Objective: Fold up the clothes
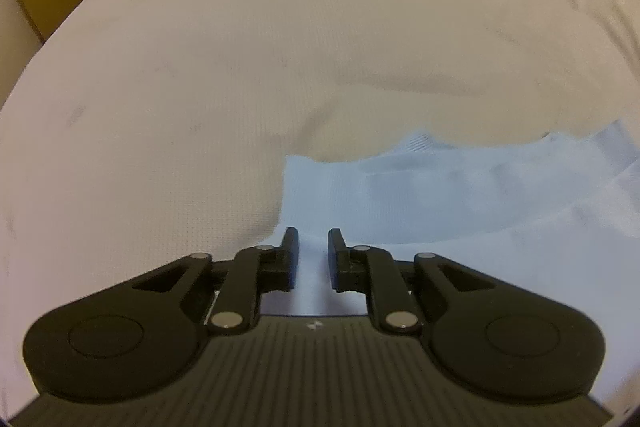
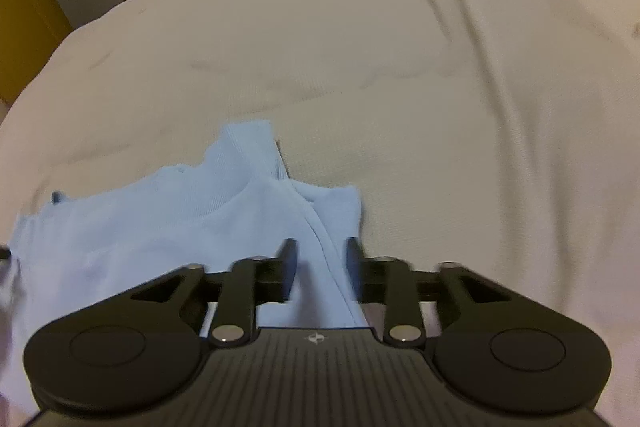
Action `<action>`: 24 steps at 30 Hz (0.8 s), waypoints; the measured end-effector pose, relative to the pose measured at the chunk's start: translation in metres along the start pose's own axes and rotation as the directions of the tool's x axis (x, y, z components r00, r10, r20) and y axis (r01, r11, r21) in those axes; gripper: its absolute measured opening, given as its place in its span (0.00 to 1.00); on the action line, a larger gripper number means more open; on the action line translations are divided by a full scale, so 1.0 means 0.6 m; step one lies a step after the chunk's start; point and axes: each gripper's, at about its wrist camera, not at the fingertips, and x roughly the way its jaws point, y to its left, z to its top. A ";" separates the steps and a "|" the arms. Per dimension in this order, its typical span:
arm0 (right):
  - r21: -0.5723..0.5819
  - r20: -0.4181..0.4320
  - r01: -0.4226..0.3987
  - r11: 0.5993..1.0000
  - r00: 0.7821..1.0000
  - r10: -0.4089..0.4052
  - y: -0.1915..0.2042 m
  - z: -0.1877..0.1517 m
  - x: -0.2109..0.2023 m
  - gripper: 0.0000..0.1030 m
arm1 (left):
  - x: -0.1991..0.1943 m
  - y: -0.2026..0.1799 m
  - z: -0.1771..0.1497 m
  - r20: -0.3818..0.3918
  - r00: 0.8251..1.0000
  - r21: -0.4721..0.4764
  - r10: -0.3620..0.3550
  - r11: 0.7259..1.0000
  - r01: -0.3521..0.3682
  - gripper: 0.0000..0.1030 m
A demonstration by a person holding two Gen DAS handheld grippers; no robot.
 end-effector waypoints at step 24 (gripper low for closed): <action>0.402 0.014 -0.314 0.860 0.941 0.337 -0.180 -0.081 -0.013 0.67 | -0.117 -0.044 -0.148 -0.106 0.993 -0.072 -0.046 0.997 0.039 0.24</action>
